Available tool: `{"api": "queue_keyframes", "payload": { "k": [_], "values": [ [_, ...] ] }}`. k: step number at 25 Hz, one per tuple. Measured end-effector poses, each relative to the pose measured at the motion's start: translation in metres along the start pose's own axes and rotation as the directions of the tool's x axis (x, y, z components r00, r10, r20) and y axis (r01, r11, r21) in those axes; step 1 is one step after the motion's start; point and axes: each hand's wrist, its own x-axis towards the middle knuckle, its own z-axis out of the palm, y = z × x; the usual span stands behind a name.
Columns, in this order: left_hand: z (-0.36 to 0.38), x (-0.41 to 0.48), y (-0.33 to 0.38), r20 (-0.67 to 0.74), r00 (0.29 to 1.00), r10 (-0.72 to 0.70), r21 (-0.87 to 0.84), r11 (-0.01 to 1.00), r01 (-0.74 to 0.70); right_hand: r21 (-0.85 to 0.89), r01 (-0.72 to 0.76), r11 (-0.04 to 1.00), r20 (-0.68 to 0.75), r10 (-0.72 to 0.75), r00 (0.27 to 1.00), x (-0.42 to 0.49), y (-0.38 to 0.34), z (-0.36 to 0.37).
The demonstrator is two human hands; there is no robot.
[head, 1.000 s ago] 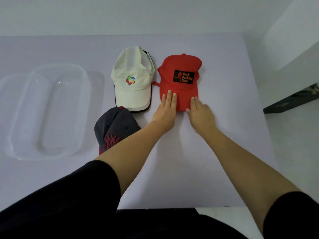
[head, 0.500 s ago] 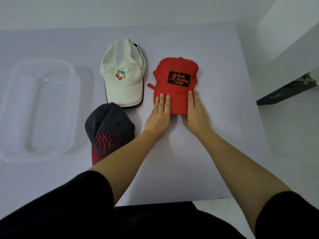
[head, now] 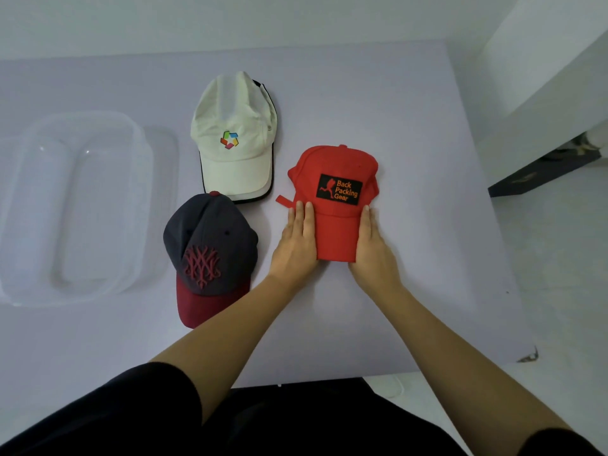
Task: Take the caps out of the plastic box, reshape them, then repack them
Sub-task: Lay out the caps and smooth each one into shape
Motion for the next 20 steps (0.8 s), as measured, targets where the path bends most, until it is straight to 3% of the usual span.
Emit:
{"api": "queue_keyframes", "payload": {
  "k": [8,12,17,20],
  "values": [
    [0.004,-0.009,-0.001,-0.022,0.999,-0.031,-0.364,0.931,0.021,0.339,0.021,0.941,-0.019,-0.016,1.000,-0.010,-0.006,0.010],
    [0.003,-0.007,0.009,0.037,0.983,-0.178,-0.591,0.789,0.165,0.565,-0.008,0.825,-0.007,0.014,1.000,-0.012,-0.022,0.002],
    [-0.001,-0.016,0.023,-0.026,0.989,-0.143,-0.611,0.786,0.097,0.688,-0.035,0.725,0.010,0.038,0.999,-0.019,-0.028,0.008],
    [-0.005,-0.019,0.017,-0.021,0.988,-0.153,-0.636,0.765,0.105,0.624,0.028,0.781,-0.033,-0.009,0.999,-0.021,-0.029,0.004]
  ]
}}
